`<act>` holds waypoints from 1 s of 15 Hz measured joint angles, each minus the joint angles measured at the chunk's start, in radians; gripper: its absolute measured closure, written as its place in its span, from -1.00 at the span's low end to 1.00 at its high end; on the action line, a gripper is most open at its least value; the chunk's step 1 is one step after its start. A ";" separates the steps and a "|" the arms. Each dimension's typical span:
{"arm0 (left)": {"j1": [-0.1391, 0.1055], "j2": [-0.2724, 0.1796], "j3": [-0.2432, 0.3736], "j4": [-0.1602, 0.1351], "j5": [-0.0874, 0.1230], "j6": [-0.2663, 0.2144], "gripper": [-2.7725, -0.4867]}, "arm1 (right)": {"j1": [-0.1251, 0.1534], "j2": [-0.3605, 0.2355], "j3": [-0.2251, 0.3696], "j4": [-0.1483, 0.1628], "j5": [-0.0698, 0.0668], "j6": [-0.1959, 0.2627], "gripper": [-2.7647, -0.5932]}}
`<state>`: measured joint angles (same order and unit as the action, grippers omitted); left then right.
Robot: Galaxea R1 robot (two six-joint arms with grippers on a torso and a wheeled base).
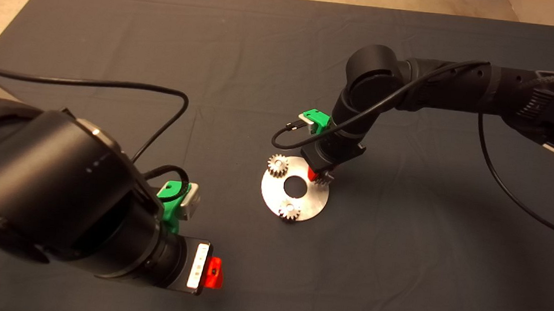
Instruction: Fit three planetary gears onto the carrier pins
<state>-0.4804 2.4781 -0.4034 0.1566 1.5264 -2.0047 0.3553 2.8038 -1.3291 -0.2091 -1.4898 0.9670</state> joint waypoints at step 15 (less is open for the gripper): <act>0.000 0.007 0.000 0.000 0.000 0.000 -0.86 | -0.004 0.019 -0.058 0.014 -0.027 -0.043 0.56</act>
<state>-0.4804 2.4853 -0.4034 0.1562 1.5264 -2.0047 0.3517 2.8227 -1.3872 -0.1951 -1.5165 0.9240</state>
